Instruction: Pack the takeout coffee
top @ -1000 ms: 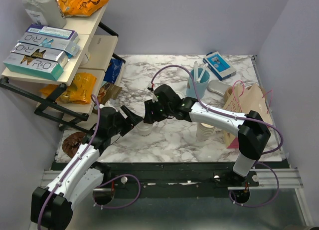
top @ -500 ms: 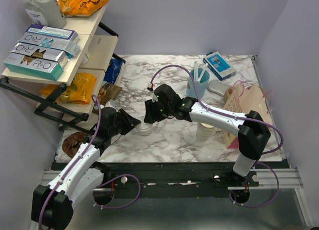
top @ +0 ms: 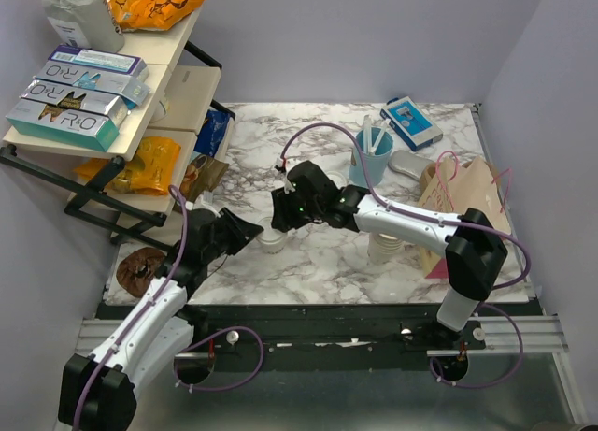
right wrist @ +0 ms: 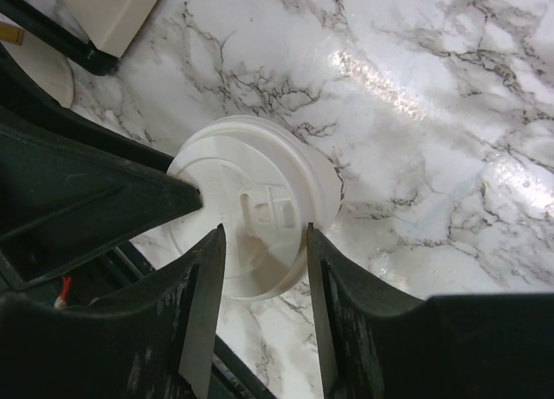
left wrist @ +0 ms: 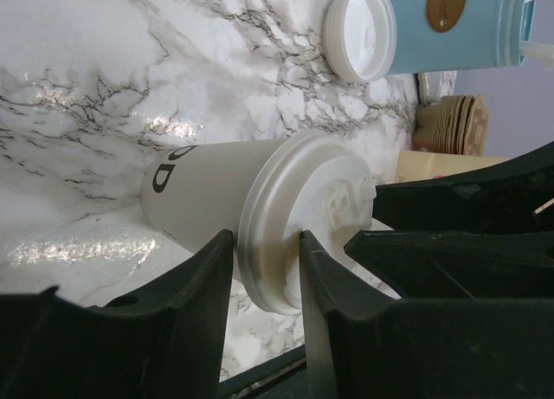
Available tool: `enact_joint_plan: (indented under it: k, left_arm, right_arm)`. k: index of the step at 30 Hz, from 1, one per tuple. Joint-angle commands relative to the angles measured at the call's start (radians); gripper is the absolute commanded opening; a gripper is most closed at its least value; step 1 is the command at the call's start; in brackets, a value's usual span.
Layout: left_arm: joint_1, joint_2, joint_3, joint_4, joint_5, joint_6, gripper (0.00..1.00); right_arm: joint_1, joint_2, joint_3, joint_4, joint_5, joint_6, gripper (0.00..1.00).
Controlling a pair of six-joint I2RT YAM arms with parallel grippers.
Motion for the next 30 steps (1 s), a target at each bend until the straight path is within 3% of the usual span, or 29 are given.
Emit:
enact_joint_plan:
  k: [1, 11, 17, 22, 26, 30]
  left_arm:
    - [0.000, -0.001, -0.114, -0.128, -0.034, 0.016, 0.45]
    - [-0.002, -0.047, -0.123, -0.168, -0.033, 0.016, 0.60]
    - [-0.002, -0.046, -0.003, -0.195, -0.038, 0.041, 0.80]
    - [-0.002, -0.043, 0.055, -0.192, -0.021, 0.046, 0.85]
    - [-0.002, -0.054, 0.096, -0.221, -0.034, 0.061, 0.99]
    - [-0.002, -0.064, 0.135, -0.247, -0.051, 0.075, 0.99]
  right_arm:
    - [0.046, 0.032, -0.089, 0.044, 0.079, -0.088, 0.50]
    - [0.052, 0.020, -0.083, 0.035, 0.151, -0.104, 0.50]
    - [0.052, -0.028, 0.003, -0.005, 0.134, -0.047, 0.59]
    - [0.050, -0.033, 0.068, -0.011, 0.166, -0.007, 0.66]
    - [0.050, -0.033, 0.102, -0.019, 0.208, 0.013, 0.70]
    - [0.050, -0.042, 0.121, -0.023, 0.257, 0.021, 0.75]
